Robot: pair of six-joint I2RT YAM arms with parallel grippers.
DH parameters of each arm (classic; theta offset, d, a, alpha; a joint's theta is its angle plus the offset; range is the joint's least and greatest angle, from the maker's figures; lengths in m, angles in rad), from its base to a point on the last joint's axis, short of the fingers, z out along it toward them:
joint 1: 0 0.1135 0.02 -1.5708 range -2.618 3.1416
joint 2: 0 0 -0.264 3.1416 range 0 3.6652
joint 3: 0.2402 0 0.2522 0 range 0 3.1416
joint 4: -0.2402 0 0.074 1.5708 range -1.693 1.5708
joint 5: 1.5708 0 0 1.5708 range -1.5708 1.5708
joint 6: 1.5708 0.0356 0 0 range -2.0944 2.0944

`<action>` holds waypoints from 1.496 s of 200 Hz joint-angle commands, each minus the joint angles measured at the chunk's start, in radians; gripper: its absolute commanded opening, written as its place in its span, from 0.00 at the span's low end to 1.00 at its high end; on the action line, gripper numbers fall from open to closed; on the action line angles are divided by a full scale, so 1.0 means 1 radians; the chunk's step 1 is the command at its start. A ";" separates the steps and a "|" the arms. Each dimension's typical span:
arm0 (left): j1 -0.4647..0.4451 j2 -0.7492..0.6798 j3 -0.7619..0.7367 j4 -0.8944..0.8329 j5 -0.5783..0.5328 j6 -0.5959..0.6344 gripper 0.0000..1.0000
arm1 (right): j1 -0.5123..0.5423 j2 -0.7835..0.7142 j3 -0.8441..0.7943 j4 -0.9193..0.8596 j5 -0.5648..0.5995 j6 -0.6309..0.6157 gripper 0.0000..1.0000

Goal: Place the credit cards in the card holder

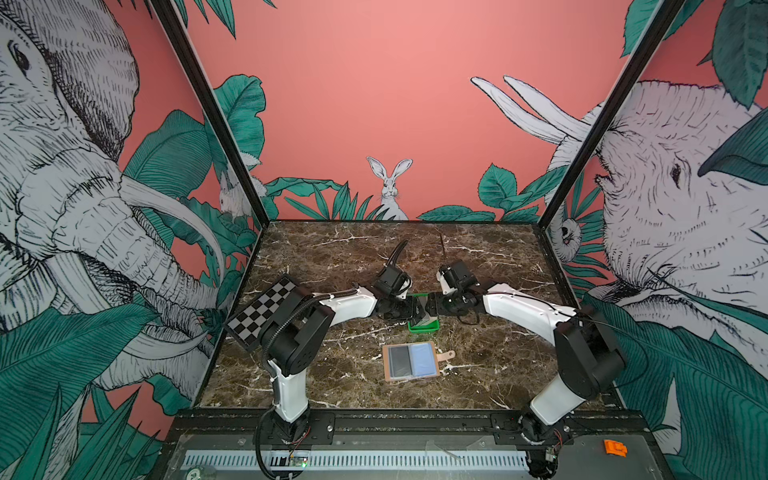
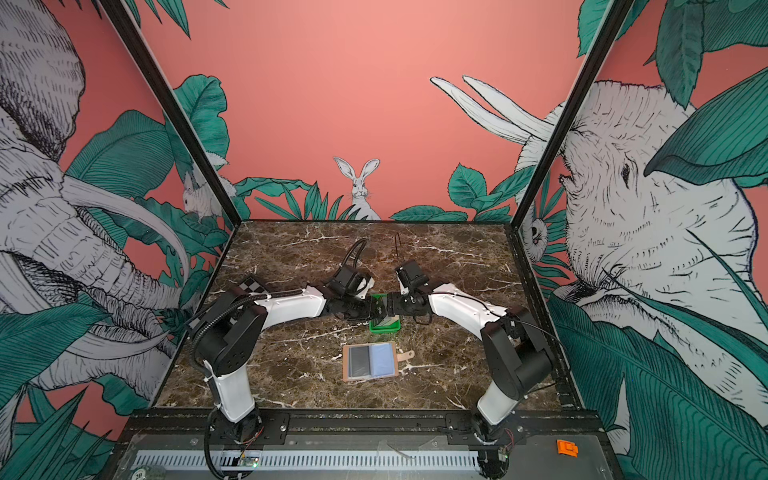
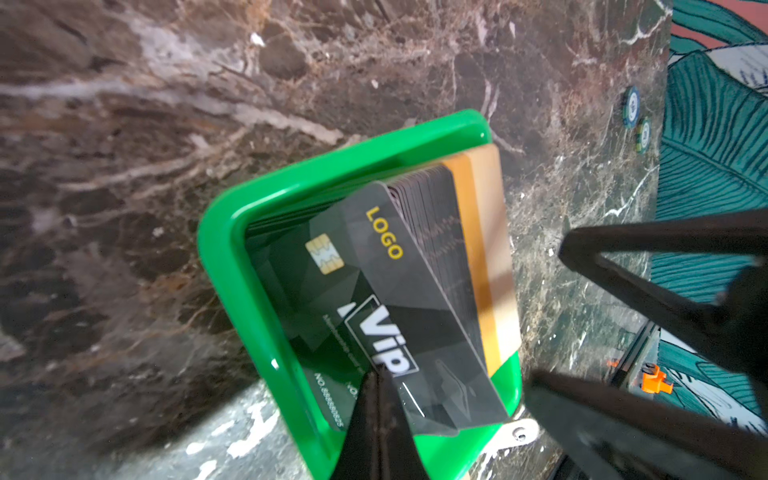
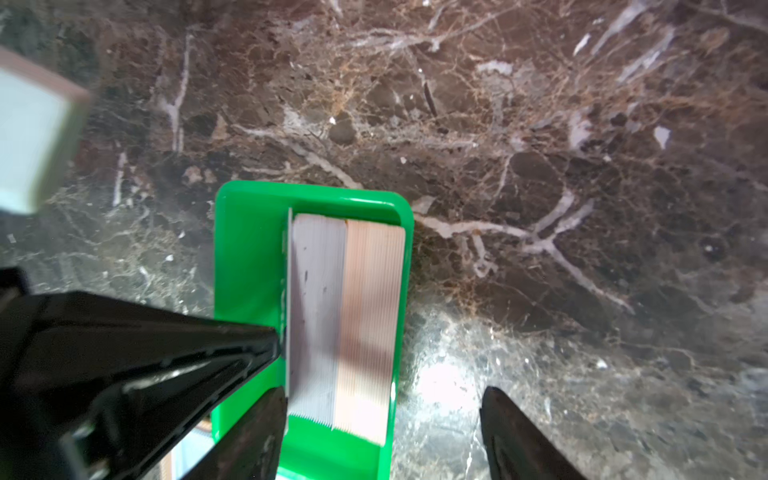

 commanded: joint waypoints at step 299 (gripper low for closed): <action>0.005 0.005 -0.015 0.064 0.041 -0.039 0.03 | 0.010 0.069 -0.077 0.197 -0.193 0.093 0.13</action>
